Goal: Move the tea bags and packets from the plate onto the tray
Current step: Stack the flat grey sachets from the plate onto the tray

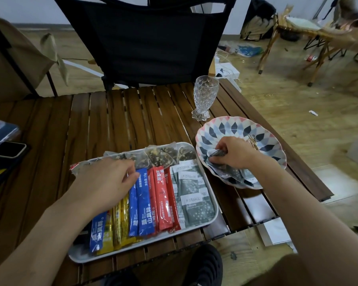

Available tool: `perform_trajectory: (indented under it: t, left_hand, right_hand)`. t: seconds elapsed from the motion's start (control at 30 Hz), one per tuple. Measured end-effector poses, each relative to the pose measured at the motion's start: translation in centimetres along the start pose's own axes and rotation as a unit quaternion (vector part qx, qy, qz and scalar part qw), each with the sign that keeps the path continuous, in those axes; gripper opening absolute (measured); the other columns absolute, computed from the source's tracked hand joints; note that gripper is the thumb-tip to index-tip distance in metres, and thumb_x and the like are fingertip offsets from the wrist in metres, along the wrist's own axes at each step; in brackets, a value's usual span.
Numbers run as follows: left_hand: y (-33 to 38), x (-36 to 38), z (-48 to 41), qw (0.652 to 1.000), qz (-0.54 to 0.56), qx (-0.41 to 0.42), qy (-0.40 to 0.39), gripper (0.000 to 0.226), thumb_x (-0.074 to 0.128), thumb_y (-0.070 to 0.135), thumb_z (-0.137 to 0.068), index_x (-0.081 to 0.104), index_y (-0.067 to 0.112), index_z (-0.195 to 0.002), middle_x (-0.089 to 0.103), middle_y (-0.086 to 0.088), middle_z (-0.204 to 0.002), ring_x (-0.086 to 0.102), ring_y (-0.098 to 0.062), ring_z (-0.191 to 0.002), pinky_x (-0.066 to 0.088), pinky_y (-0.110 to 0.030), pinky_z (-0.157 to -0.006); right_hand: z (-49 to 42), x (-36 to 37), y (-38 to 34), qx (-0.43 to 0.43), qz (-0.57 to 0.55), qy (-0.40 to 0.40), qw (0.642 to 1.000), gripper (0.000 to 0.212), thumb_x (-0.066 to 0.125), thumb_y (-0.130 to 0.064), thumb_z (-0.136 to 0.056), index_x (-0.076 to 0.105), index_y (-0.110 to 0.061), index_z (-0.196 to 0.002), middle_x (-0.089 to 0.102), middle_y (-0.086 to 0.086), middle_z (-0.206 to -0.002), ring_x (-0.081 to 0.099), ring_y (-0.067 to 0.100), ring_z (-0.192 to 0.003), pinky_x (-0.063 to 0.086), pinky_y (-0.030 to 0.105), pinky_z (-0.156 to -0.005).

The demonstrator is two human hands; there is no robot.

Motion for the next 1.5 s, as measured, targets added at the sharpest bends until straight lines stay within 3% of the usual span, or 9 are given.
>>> perform_trajectory:
  t: [0.1, 0.3, 0.43, 0.7, 0.87, 1.03, 1.2, 1.37, 1.5]
  left_hand:
    - [0.1, -0.1, 0.1, 1.0, 0.007, 0.001, -0.005, 0.02, 0.047, 0.055, -0.097, 0.052, 0.038, -0.089, 0.061, 0.016, -0.081, 0.058, 0.001, -0.078, 0.044, -0.018, -0.063]
    - [-0.1, -0.1, 0.1, 1.0, 0.016, -0.002, -0.008, 0.02, 0.047, 0.056, -0.097, 0.052, 0.038, -0.09, 0.062, 0.016, -0.087, 0.061, -0.001, -0.084, 0.05, -0.02, -0.07]
    - [-0.3, -0.1, 0.1, 1.0, 0.022, -0.001, -0.007, 0.02, 0.047, 0.055, -0.097, 0.052, 0.038, -0.089, 0.063, 0.016, -0.088, 0.062, -0.001, -0.085, 0.054, -0.023, -0.073]
    - [-0.5, 0.0, 0.1, 1.0, 0.019, 0.004, -0.003, 0.019, 0.047, 0.055, -0.098, 0.053, 0.038, -0.09, 0.063, 0.017, -0.087, 0.061, 0.0, -0.082, 0.048, -0.019, -0.067]
    - [-0.6, 0.1, 0.0, 1.0, 0.015, 0.002, -0.002, 0.019, 0.047, 0.055, -0.097, 0.053, 0.039, -0.09, 0.062, 0.017, -0.086, 0.06, 0.001, -0.081, 0.045, -0.018, -0.064]
    - [-0.5, -0.2, 0.1, 1.0, 0.012, 0.0, 0.003, 0.019, 0.046, 0.055, -0.098, 0.051, 0.039, -0.089, 0.06, 0.018, -0.085, 0.06, 0.0, -0.082, 0.048, -0.021, -0.067]
    - [-0.2, -0.4, 0.2, 1.0, 0.016, 0.0, 0.008, 0.02, 0.047, 0.054, -0.098, 0.053, 0.037, -0.09, 0.06, 0.019, -0.084, 0.06, -0.001, -0.081, 0.052, -0.024, -0.07]
    - [-0.4, -0.3, 0.4, 1.0, 0.017, 0.004, 0.012, 0.019, 0.047, 0.055, -0.098, 0.053, 0.038, -0.09, 0.061, 0.018, -0.085, 0.06, -0.001, -0.081, 0.055, -0.025, -0.071]
    - [-0.2, -0.4, 0.4, 1.0, 0.019, 0.005, 0.009, 0.019, 0.047, 0.053, -0.098, 0.053, 0.037, -0.089, 0.059, 0.019, -0.081, 0.058, -0.001, -0.077, 0.048, -0.021, -0.064]
  right_hand:
    - [0.1, -0.1, -0.2, -0.031, 0.028, 0.006, 0.999, 0.046, 0.077, -0.053, -0.077, 0.056, -0.029, -0.111, 0.065, -0.004, -0.11, 0.059, 0.022, -0.101, 0.049, 0.045, -0.095]
    - [0.4, -0.3, -0.7, -0.069, 0.038, -0.017, 0.997, 0.047, 0.077, -0.04, -0.082, 0.058, -0.029, -0.124, 0.065, -0.004, -0.121, 0.059, 0.023, -0.11, 0.045, 0.044, -0.102]
    - [0.3, 0.1, -0.6, -0.058, 0.032, -0.019, 0.998, 0.046, 0.076, -0.032, -0.086, 0.056, -0.026, -0.127, 0.065, 0.0, -0.122, 0.059, 0.024, -0.111, 0.045, 0.034, -0.094]
    - [0.0, 0.3, -0.4, -0.06, 0.05, 0.004, 0.997, 0.036, 0.074, -0.029, -0.087, 0.064, -0.02, -0.12, 0.065, 0.005, -0.119, 0.059, 0.028, -0.107, 0.051, 0.041, -0.095]
    - [-0.1, 0.4, -0.1, -0.069, 0.044, 0.043, 0.996, 0.019, 0.069, -0.03, -0.09, 0.063, -0.018, -0.104, 0.067, 0.008, -0.105, 0.061, 0.031, -0.098, 0.049, 0.035, -0.082]
    - [0.4, -0.5, 0.9, -0.047, -0.033, 0.075, 0.995, 0.023, 0.066, -0.041, -0.092, 0.058, -0.021, -0.083, 0.063, -0.002, -0.079, 0.06, 0.019, -0.073, 0.042, 0.03, -0.063]
    - [1.9, -1.7, 0.1, -0.045, -0.112, 0.09, 0.989, 0.032, 0.057, -0.034, -0.098, 0.058, -0.014, -0.073, 0.057, 0.002, -0.062, 0.05, 0.018, -0.057, 0.036, 0.027, -0.054]
    - [5.1, -2.5, -2.5, -0.021, -0.278, 0.032, 0.96, 0.005, 0.066, -0.024, -0.092, 0.068, -0.021, -0.095, 0.076, -0.003, -0.08, 0.07, 0.01, -0.063, 0.046, 0.026, -0.064]
    - [6.2, -0.8, -4.2, 0.013, -0.26, -0.037, 0.965, 0.009, 0.063, -0.021, -0.093, 0.064, -0.012, -0.093, 0.076, 0.003, -0.082, 0.073, 0.012, -0.061, 0.044, 0.023, -0.053]
Point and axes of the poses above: each hand's wrist, its own z-axis away from the middle knuckle, its own x-axis out of the palm, y = z × x, the point moved 2 cm from there along -z, towards the middle knuckle
